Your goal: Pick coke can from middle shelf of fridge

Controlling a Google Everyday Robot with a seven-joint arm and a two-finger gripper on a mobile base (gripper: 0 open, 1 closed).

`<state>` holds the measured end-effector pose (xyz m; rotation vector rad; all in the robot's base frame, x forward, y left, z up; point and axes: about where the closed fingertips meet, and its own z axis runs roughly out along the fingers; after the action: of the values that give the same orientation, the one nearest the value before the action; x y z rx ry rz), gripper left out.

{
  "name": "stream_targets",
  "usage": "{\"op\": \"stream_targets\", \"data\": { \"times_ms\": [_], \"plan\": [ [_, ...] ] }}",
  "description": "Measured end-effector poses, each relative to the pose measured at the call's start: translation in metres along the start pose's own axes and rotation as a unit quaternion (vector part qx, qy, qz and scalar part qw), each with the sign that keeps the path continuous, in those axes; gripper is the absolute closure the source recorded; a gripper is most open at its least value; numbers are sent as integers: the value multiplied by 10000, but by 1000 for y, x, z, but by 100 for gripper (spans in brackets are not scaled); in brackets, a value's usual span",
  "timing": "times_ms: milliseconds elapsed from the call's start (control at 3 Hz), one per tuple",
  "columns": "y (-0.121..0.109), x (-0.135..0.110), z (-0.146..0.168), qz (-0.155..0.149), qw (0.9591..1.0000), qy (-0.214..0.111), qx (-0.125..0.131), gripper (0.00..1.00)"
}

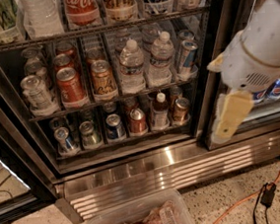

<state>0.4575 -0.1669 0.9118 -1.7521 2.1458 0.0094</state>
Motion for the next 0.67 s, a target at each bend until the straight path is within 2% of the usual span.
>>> {"op": "stream_targets", "data": {
  "times_ms": [333,667],
  "plan": [
    [13,-35,45,1,9963,-818,-250,0],
    [13,-35,45,-2,9964,-814,-251,0]
  ]
}}
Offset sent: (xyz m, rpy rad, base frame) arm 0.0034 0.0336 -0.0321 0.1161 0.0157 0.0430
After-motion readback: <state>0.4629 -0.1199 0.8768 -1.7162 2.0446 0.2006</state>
